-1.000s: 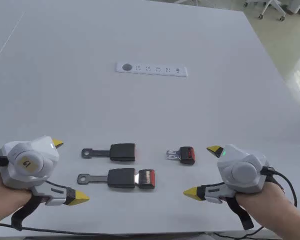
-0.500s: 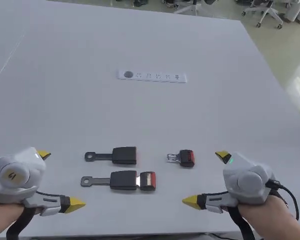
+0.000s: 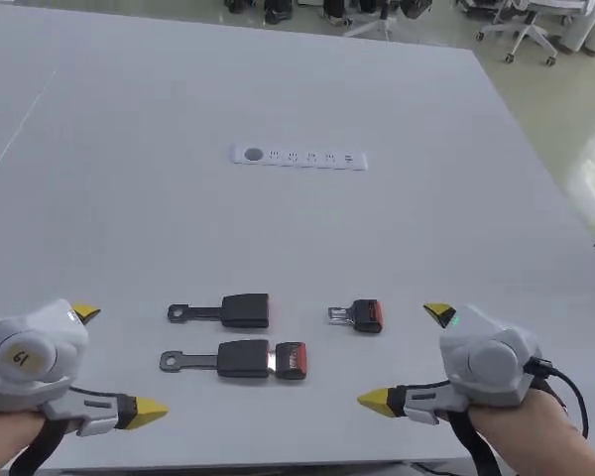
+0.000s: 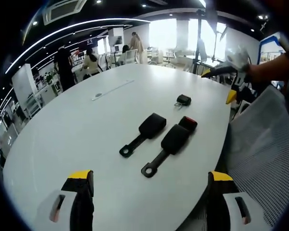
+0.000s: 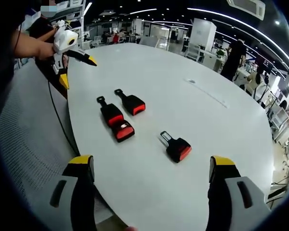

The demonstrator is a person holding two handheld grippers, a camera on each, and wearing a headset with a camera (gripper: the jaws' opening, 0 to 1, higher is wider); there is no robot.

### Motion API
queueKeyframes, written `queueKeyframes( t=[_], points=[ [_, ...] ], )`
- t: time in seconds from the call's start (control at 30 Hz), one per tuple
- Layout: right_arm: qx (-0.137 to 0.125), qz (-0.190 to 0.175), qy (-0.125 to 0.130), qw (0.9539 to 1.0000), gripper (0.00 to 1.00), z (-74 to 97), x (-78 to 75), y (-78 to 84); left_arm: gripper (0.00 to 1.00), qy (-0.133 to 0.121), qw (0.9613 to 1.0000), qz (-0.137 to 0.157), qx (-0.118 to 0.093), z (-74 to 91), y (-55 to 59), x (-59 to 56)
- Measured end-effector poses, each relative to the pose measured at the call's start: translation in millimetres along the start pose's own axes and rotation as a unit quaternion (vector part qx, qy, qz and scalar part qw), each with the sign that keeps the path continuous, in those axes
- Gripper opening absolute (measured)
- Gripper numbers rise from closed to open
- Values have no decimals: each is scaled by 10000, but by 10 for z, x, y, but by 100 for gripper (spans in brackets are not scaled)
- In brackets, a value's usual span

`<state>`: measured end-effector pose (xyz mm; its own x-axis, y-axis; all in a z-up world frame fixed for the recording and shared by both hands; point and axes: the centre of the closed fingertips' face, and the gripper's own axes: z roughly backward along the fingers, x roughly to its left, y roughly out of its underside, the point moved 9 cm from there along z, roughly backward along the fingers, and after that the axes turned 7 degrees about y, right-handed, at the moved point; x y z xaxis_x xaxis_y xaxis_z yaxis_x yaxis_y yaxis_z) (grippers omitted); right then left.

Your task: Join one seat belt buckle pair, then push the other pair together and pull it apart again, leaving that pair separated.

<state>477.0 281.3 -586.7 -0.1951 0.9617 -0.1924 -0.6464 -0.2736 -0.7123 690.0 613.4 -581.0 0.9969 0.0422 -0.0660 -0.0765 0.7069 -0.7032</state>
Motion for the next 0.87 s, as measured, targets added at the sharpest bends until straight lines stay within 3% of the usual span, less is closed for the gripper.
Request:
queueKeyframes(
  t=[0.87],
  points=[
    [-34,-201,-79,9998,99,84,48,61,100,-146,9999,8,-42,64,39,-82]
  ],
)
